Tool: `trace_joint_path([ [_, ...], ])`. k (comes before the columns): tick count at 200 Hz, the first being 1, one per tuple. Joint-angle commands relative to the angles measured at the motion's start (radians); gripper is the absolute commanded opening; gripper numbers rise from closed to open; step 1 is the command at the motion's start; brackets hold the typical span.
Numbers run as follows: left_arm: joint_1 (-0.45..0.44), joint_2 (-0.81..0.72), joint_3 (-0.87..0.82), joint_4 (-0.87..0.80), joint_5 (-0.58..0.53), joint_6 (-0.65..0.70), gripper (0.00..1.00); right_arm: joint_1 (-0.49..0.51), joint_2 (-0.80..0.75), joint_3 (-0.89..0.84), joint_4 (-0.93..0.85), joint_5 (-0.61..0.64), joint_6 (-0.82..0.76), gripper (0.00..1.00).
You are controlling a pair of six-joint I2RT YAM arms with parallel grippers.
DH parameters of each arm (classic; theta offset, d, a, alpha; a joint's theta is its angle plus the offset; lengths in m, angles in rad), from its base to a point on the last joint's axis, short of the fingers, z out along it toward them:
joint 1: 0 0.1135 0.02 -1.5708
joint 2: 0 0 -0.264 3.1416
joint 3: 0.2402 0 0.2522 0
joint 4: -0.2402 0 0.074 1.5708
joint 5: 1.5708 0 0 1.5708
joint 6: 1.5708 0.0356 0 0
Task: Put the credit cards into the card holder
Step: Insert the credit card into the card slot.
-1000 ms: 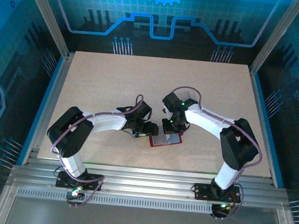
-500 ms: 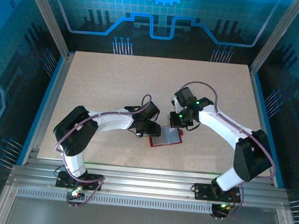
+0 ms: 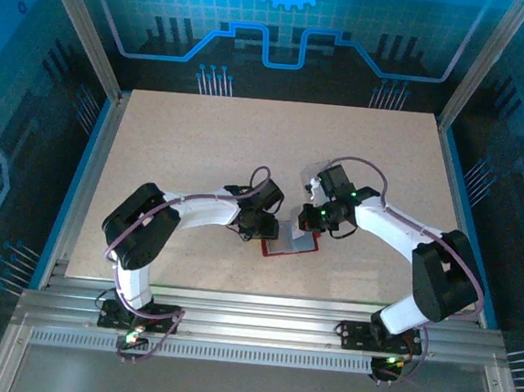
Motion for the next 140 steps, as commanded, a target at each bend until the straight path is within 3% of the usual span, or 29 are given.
trace_joint_path([
  [1,-0.006,0.024,0.009,-0.057,-0.035,0.001,0.40,-0.034,-0.036,-0.047,0.118,-0.094,0.026,0.00],
  [85,-0.007,0.033,0.016,-0.062,-0.032,0.000,0.35,-0.062,-0.005,-0.136,0.262,-0.198,0.050,0.00],
  [140,-0.008,0.035,0.010,-0.060,-0.030,-0.003,0.35,-0.070,0.030,-0.142,0.271,-0.184,0.050,0.00],
])
